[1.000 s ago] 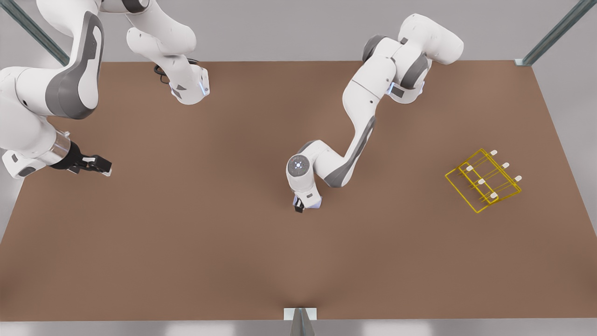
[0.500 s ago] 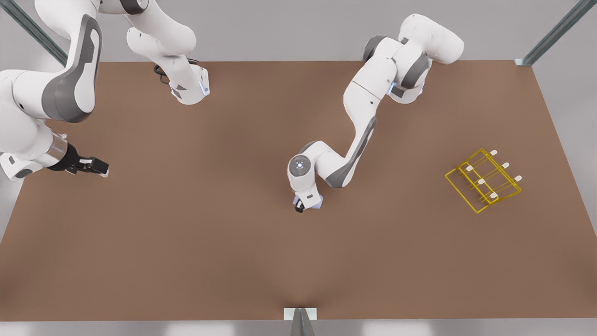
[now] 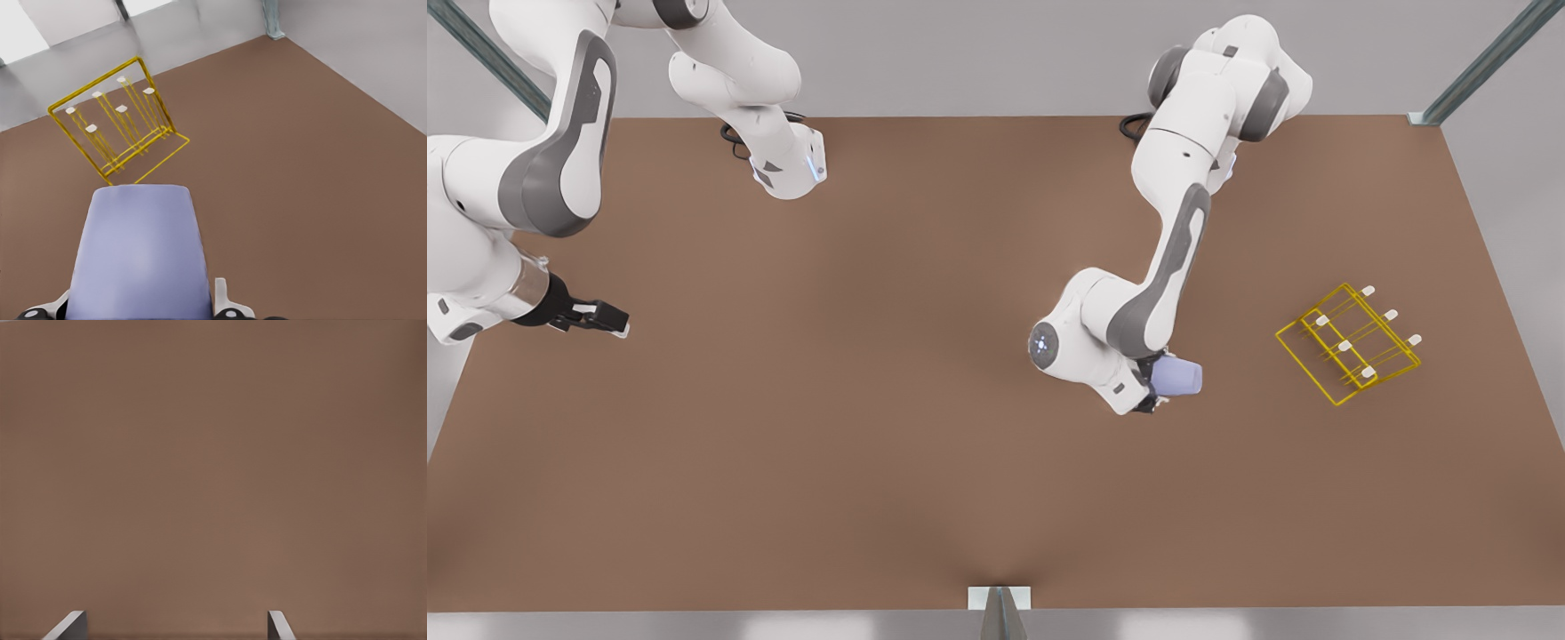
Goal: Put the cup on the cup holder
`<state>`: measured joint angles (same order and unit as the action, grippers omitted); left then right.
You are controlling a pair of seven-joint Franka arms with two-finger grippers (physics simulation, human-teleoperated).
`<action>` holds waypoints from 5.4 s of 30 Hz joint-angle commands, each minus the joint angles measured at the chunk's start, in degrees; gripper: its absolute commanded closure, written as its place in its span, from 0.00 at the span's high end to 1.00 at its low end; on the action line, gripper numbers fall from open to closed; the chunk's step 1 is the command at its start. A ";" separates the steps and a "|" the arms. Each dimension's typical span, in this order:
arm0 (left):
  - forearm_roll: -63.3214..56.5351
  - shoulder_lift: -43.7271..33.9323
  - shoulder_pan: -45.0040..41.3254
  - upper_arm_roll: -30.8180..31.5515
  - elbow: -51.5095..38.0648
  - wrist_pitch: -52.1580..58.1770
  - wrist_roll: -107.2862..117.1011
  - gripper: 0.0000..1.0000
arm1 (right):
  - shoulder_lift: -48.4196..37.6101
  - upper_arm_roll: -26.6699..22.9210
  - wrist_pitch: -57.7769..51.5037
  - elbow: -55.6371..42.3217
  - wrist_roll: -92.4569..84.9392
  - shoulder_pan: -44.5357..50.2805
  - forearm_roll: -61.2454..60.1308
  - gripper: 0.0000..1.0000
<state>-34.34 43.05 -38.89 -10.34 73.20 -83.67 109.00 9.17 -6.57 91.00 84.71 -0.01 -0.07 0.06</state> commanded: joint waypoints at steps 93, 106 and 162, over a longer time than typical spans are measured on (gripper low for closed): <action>-51.45 -17.03 11.47 -10.14 57.66 -7.74 51.14 0.80 | 1.38 0.06 0.23 -1.56 -0.43 -1.60 -0.24 1.00; -52.32 -17.03 11.91 -10.14 59.25 -7.65 52.19 0.80 | 1.47 0.06 0.41 -1.48 -0.52 -1.60 -0.24 1.00; -47.49 -17.73 4.96 -9.35 61.71 5.62 55.97 0.80 | 2.61 0.06 0.67 -1.56 -0.25 -1.51 -0.32 1.00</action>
<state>-82.50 25.04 -33.78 -19.68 134.91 -80.77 161.30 11.82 -6.48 91.67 83.17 -0.25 -1.58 -0.21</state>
